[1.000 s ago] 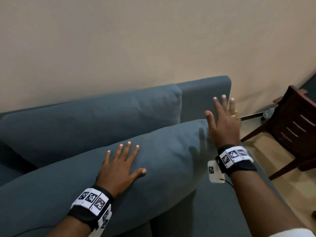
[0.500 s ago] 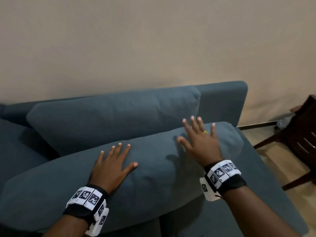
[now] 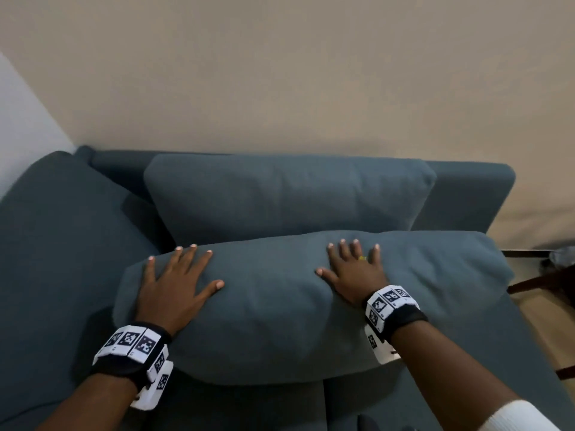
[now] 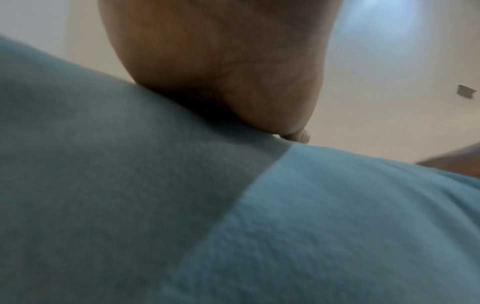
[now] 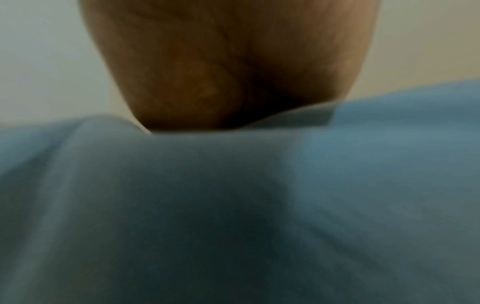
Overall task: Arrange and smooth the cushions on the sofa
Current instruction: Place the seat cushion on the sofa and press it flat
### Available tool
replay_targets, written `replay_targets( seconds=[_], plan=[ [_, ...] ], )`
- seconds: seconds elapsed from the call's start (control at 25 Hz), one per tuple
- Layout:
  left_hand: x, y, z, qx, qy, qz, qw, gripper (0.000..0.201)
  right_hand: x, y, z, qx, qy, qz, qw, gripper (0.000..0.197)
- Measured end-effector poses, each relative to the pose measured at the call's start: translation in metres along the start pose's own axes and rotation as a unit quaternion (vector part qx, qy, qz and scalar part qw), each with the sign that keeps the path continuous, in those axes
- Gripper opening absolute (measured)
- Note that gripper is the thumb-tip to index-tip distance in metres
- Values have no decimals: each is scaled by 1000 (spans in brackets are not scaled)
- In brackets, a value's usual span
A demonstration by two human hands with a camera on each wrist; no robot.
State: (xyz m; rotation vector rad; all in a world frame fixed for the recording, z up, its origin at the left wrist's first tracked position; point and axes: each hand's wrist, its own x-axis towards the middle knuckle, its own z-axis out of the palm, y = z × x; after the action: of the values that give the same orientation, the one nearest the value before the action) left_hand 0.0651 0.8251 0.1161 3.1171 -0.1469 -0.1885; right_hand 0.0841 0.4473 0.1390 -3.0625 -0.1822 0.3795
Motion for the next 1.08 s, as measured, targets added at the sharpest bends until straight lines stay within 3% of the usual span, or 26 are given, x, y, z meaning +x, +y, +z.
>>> replay_targets(
  seconds=[0.12,0.16,0.28,0.4,0.44,0.56,0.68,0.8,0.88,0.96,1.08],
  plan=[
    [-3,-42,1,-17,8,-46,999,90,6,-43,-36,56,134,-3,989,77],
    [-5,-54,3,-18,12,-61,998,88,4,-61,-37,58,124,-22,990,75],
    [-11,-77,7,-87,5,-89,992,84,3,-96,7,-13,-10,-77,997,96],
    [-17,-93,10,-211,-6,-101,972,77,11,-129,-8,109,102,-34,988,79],
    [-20,-97,12,-260,0,-111,959,74,10,-145,-9,102,112,-44,988,76],
    [-34,-105,10,-389,9,-115,914,68,8,-185,18,-2,16,-107,994,89],
    [-41,-113,12,-495,43,-94,863,55,25,-222,2,83,89,-105,987,81],
    [-41,-113,7,-542,41,-84,835,50,23,-264,17,-3,23,-184,983,84],
    [-38,-114,2,-586,26,-94,804,56,28,-284,19,35,36,-172,984,85],
    [-35,-117,6,-650,19,-110,751,65,30,-304,11,87,77,-163,980,78],
    [-32,-118,11,-694,-13,-127,709,99,17,-328,28,-25,-4,-258,966,79]
  ],
)
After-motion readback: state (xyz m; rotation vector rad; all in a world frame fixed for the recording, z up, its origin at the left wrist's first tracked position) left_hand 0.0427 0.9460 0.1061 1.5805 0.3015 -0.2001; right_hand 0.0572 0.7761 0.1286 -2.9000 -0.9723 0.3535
